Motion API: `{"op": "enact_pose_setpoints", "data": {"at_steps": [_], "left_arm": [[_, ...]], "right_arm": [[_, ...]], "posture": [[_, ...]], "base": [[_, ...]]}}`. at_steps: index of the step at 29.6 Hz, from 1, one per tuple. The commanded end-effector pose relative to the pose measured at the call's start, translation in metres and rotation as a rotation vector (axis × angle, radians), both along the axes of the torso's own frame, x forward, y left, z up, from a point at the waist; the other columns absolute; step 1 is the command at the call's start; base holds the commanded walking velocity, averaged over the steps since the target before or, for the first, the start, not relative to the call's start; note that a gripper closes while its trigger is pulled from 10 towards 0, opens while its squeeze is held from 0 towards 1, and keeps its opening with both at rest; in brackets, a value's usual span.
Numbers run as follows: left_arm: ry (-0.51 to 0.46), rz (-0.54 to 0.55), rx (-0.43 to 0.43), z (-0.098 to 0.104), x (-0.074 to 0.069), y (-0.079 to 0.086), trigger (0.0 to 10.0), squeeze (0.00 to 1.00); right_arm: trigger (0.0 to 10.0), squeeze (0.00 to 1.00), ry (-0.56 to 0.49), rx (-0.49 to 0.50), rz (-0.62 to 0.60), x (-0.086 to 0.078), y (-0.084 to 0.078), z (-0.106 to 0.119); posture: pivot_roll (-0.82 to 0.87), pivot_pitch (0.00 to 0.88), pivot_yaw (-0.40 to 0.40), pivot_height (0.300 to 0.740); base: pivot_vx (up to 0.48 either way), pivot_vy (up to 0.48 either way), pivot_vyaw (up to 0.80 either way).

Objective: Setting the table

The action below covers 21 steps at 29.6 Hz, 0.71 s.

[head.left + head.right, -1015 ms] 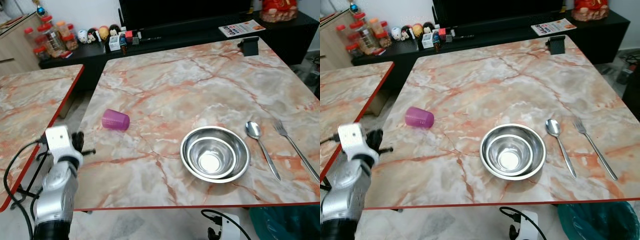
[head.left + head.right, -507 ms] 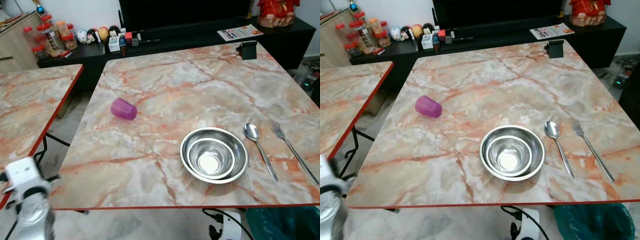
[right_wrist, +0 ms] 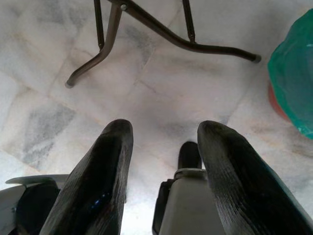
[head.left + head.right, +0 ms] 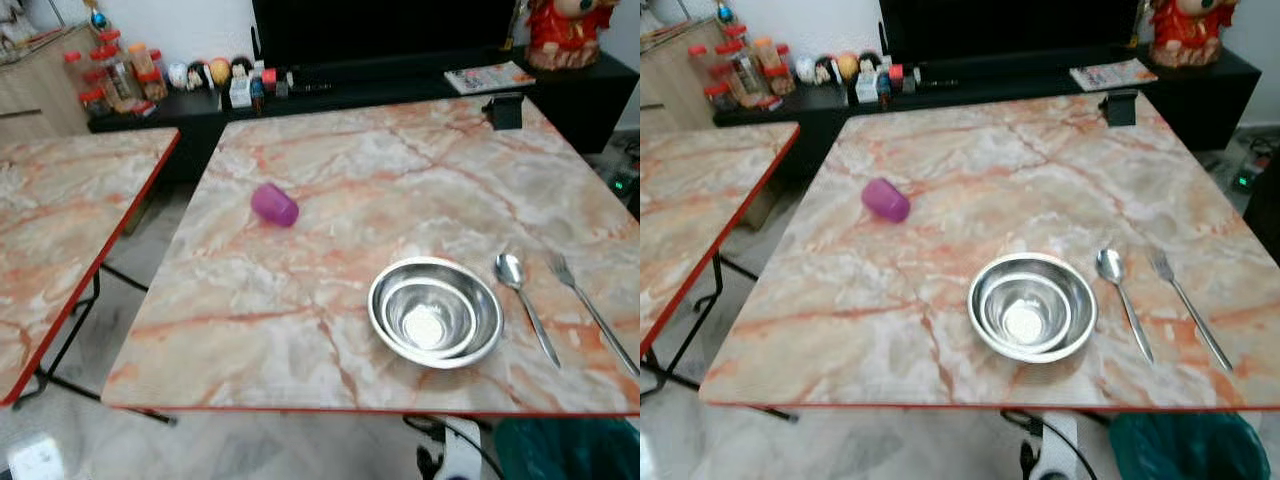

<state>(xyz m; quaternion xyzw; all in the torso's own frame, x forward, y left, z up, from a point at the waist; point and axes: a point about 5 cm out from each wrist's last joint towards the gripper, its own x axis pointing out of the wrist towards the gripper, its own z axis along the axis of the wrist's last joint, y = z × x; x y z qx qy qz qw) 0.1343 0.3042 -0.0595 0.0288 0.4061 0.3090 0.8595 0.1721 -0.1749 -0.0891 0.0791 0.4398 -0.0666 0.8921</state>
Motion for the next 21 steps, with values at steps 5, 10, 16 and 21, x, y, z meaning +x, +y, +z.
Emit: {"op": "enact_pose_setpoints", "data": {"at_steps": [5,10,16,21], "left_arm": [[0.137,-0.228,-0.162,-0.02,-0.003,-0.03,10.0,0.0],[0.141,-0.377,-0.236,-0.027,0.005,-0.056,10.0,0.0],[0.118,-0.448,-0.213,-0.024,0.025,-0.068,10.0,0.0],[0.101,-0.466,-0.221,-0.022,0.036,-0.078,10.0,0.0]], "right_arm": [[10.0,0.0,0.018,-0.008,0.019,-0.004,0.0,-0.002],[10.0,0.0,0.017,-0.018,0.022,-0.001,-0.004,-0.001],[10.0,0.0,0.009,-0.028,0.018,-0.001,-0.009,0.001],[10.0,0.0,0.013,-0.031,0.016,-0.003,-0.012,0.0]], "posture": [[0.09,0.007,0.111,0.74],[0.06,0.0,0.094,0.74],[0.03,0.0,0.078,0.74],[0.02,0.0,0.07,0.74]], "base": [[0.0,0.0,0.0],[0.0,0.0,0.0],[0.0,0.0,0.0],[0.0,0.07,0.0]]}}
